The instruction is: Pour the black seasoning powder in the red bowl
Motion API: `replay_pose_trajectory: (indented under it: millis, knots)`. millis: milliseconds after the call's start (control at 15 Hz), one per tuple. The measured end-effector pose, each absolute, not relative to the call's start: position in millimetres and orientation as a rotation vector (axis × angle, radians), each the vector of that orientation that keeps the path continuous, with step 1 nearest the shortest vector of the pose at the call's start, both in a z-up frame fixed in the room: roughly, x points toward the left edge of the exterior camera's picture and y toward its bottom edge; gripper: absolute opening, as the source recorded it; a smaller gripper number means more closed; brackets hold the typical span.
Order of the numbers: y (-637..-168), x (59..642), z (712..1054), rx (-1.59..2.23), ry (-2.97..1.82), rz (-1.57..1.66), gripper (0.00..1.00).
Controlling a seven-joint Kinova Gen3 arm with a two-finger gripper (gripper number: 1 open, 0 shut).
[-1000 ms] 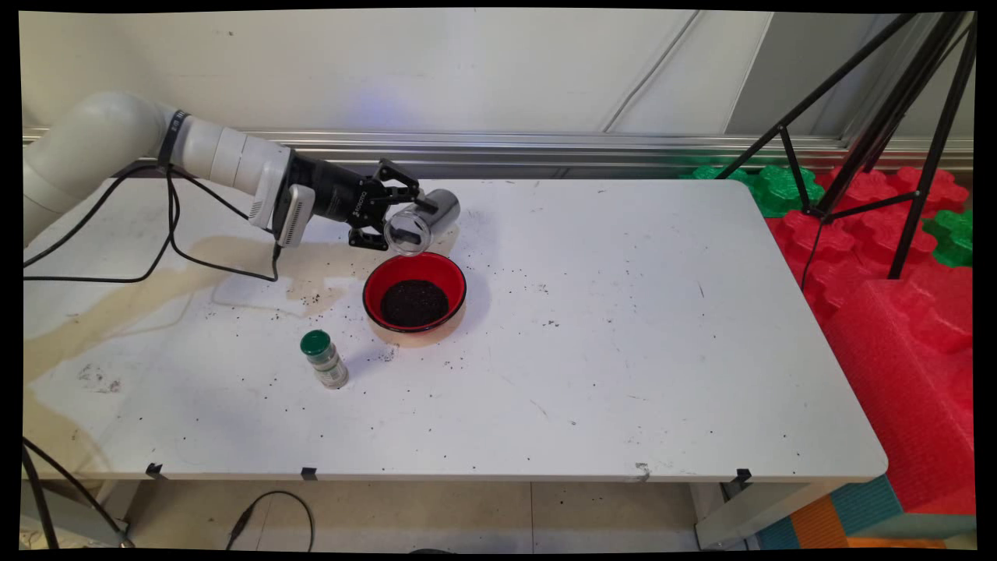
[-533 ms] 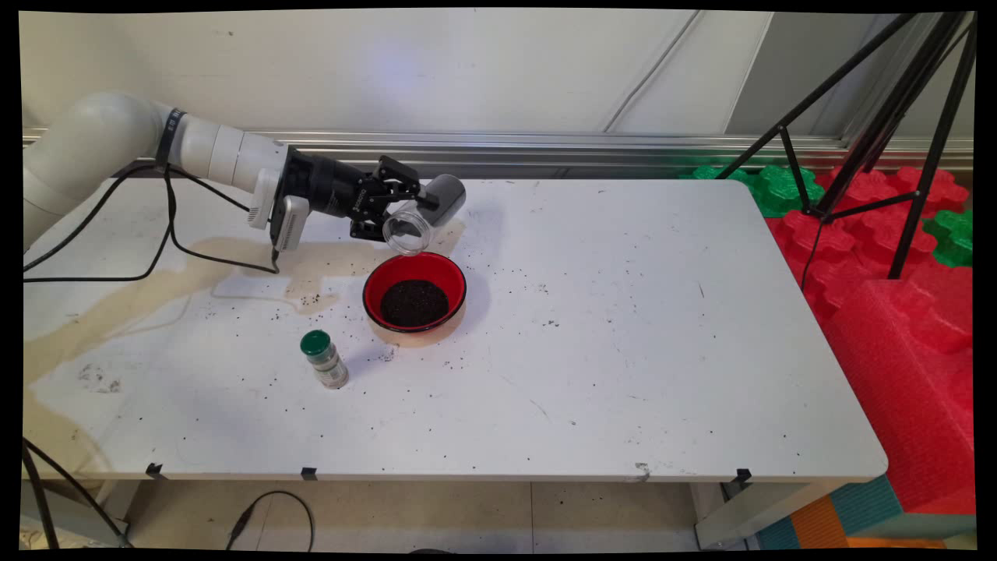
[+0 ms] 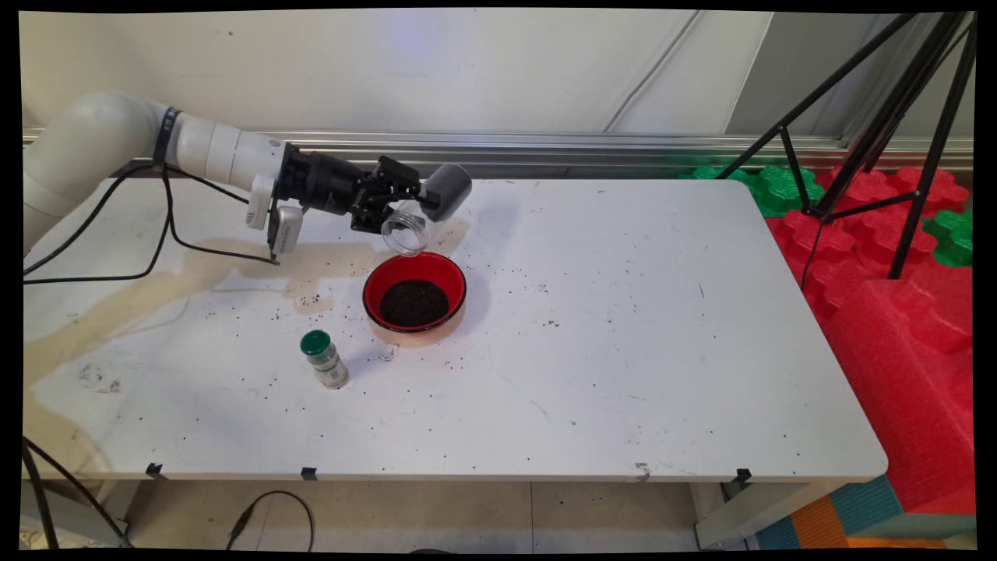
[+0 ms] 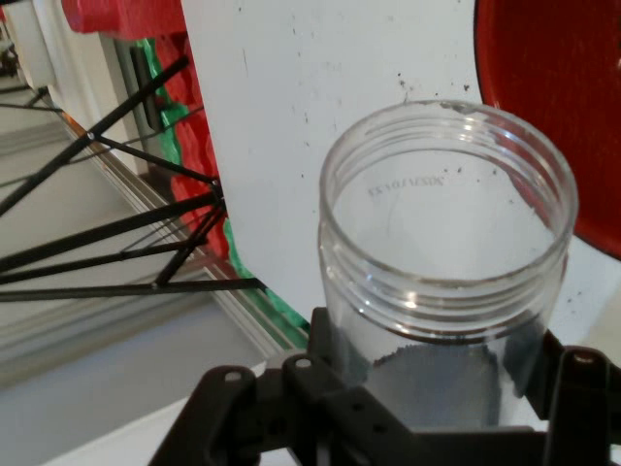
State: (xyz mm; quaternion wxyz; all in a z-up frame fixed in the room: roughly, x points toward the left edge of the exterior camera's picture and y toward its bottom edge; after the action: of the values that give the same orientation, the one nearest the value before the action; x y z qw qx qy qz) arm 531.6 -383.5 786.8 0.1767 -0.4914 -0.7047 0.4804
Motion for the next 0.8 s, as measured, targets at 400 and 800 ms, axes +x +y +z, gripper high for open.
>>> replay_pose_trajectory:
  millis: [400, 800]
  knots:
    - [-381.7, 528.0, 791.1, -1.537, -1.914, 1.436, 0.0]
    - [-381.1, 526.1, 795.4, -1.659, -1.84, 1.507, 0.0]
